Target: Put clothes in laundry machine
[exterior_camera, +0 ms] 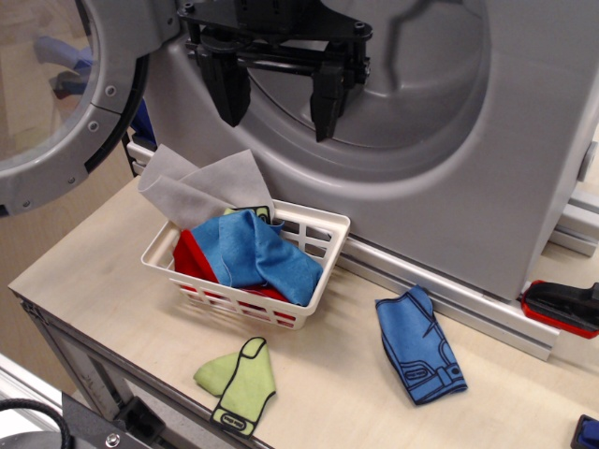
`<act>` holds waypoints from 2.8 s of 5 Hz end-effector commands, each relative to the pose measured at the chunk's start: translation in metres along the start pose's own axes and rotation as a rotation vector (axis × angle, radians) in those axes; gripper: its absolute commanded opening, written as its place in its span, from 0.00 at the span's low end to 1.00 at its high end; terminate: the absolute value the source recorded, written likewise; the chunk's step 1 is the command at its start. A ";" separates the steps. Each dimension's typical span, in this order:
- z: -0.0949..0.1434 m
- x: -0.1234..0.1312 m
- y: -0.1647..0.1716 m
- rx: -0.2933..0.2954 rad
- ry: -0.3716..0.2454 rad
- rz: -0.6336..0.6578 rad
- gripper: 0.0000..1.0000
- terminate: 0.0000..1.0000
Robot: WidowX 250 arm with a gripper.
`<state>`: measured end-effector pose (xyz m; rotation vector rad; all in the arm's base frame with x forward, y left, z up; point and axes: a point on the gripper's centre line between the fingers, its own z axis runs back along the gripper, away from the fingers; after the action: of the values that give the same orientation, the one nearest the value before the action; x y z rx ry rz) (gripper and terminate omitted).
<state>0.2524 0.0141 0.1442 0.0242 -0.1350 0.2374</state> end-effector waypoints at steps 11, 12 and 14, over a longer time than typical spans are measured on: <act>-0.160 0.009 0.043 -0.274 0.174 -0.105 1.00 0.00; -0.175 0.006 0.034 -0.254 0.164 -0.095 1.00 0.00; -0.196 0.006 0.042 -0.081 -0.058 -0.072 1.00 0.00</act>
<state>0.2624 0.0624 -0.0592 -0.0568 -0.1531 0.1662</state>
